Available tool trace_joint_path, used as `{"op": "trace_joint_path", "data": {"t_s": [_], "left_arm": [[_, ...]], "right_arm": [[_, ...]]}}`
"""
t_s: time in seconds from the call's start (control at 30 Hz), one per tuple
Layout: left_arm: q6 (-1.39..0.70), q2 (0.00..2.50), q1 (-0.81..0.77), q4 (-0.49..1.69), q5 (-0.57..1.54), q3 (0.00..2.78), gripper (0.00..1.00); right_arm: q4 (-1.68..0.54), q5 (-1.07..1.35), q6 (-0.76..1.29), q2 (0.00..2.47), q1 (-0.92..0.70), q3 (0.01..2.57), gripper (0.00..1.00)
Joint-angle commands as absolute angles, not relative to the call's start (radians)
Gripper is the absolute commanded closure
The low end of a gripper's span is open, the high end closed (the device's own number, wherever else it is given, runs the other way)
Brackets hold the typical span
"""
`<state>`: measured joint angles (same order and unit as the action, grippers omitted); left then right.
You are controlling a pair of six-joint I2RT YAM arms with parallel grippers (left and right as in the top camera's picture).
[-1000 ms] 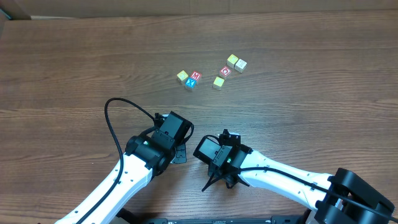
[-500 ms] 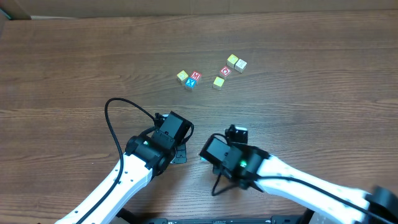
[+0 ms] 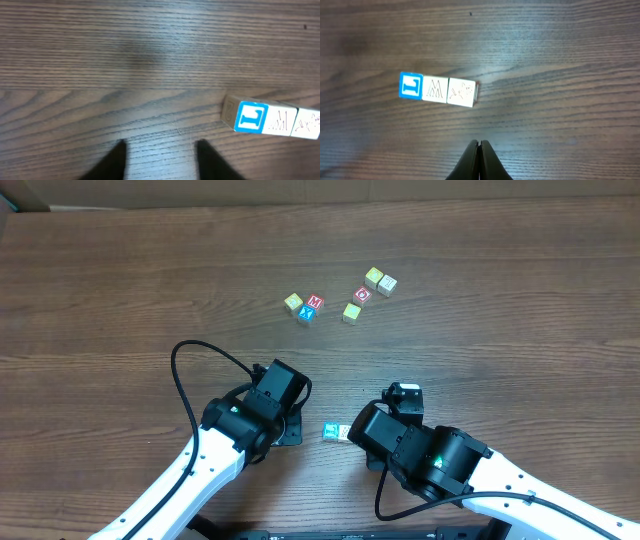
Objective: Flip 5 blocks
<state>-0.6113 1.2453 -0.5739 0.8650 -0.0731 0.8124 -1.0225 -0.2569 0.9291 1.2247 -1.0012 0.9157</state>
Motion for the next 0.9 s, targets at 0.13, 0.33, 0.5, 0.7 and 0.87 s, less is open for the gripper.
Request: {"op": "trace_joint_path", "data": {"t_s": [0.13, 0.33, 0.5, 0.7, 0.87], "left_arm": [[-0.49, 1.251, -0.57, 0.832, 0.023, 0.825, 0.96], [-0.422, 1.296, -0.57, 0.826, 0.052, 0.825, 0.96], [-0.383, 1.356, -0.57, 0.8, 0.062, 0.825, 0.96], [-0.316, 1.417, -0.569, 0.725, 0.098, 0.825, 0.96], [-0.296, 1.462, -0.569, 0.702, 0.098, 0.825, 0.96]], "right_arm": [[-1.031, -0.215, 0.912, 1.211, -0.998, 0.936, 0.96], [-1.054, -0.216, 0.934, 1.212, -0.997, 0.936, 0.88], [-1.048, -0.232, 0.947, 1.213, -0.997, 0.911, 0.96], [-0.991, -0.252, 0.968, 1.213, -0.978, 0.832, 0.96], [-0.891, -0.217, 0.921, 1.213, -0.947, 0.751, 0.96]]}}
